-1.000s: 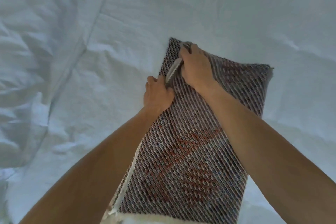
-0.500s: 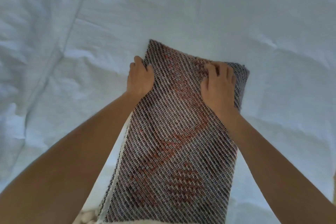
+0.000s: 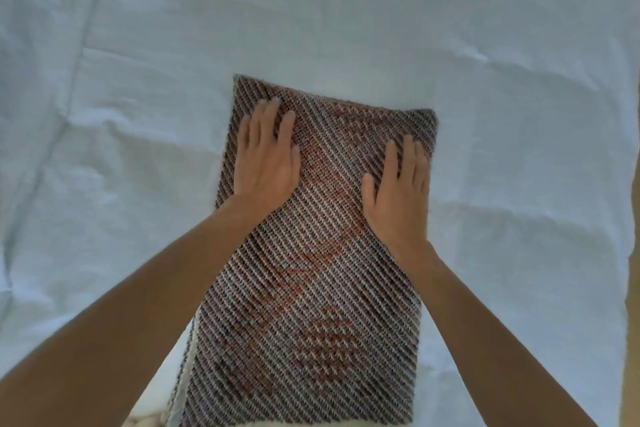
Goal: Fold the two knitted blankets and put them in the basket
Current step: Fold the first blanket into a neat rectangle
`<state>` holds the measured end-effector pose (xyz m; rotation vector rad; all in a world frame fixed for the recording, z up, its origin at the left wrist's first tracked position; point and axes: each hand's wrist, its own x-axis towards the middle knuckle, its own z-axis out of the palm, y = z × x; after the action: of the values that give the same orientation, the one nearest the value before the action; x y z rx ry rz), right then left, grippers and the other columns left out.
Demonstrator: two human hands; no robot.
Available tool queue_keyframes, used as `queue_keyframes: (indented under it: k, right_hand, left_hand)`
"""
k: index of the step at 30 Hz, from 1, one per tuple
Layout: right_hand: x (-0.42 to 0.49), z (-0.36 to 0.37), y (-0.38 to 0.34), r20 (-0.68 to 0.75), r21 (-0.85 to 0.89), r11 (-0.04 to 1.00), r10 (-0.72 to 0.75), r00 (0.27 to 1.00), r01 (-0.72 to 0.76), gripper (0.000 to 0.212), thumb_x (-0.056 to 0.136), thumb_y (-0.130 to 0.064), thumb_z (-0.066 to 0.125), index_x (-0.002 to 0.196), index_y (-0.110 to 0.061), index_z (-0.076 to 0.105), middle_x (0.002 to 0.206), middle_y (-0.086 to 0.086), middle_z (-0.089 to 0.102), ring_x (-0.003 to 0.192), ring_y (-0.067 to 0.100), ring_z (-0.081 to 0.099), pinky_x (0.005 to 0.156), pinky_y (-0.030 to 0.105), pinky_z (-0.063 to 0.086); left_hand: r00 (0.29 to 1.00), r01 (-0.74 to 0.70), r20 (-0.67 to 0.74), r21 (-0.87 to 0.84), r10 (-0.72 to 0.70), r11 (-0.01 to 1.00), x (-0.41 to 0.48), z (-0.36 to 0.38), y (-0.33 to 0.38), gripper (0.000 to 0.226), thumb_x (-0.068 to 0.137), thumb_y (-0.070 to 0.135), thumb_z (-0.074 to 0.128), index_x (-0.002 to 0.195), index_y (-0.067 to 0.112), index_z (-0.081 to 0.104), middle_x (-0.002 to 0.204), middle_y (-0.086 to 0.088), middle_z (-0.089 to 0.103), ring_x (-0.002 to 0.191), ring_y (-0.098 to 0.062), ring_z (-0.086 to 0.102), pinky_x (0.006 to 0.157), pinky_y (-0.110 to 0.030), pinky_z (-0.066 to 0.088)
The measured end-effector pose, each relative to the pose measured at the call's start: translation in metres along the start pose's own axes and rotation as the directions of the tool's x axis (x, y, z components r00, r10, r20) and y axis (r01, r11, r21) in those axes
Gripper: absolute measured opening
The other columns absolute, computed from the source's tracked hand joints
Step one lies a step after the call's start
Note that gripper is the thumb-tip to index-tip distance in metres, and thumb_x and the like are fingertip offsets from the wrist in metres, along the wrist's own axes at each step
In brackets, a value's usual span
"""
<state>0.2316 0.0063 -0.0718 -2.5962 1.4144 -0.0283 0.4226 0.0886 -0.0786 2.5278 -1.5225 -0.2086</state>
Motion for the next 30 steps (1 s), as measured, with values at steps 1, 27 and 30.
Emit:
queue_keyframes:
  k: [1,27,30]
  right_hand:
    - [-0.005,0.005,0.002,0.036,-0.019,1.000,0.012,0.999,-0.011,0.063,0.097,-0.041,0.034,0.146,-0.003,0.024,0.154,0.023,0.016,0.143,0.036,0.012,0.116,0.042,0.004]
    - [0.096,0.007,0.036,0.156,-0.096,0.987,-0.115,0.981,0.131,0.054,0.090,-0.021,0.040,0.140,-0.003,0.033,0.148,0.020,0.029,0.138,0.036,0.022,0.116,0.049,0.011]
    - [0.105,0.000,0.036,0.301,-0.091,0.989,-0.081,0.950,0.114,0.069,0.086,-0.019,0.046,0.147,-0.006,0.017,0.153,0.020,0.017,0.142,0.036,0.011,0.117,0.049,0.004]
  left_hand:
    - [0.995,-0.038,0.092,0.033,0.035,0.999,-0.007,0.008,0.002,0.056,0.097,0.035,0.032,0.146,0.010,0.023,0.155,-0.020,0.016,0.144,-0.034,0.012,0.117,-0.050,0.010]
    - [0.954,-0.077,0.299,0.139,0.032,0.987,0.077,0.003,-0.029,0.055,0.092,0.025,0.034,0.144,0.010,0.027,0.152,-0.013,0.026,0.144,-0.029,0.010,0.119,-0.045,0.002]
    - [0.937,-0.127,0.348,0.228,0.041,0.965,0.088,-0.011,-0.030,0.063,0.081,0.015,0.049,0.140,0.006,0.031,0.141,-0.021,0.036,0.138,-0.036,0.023,0.118,-0.048,0.001]
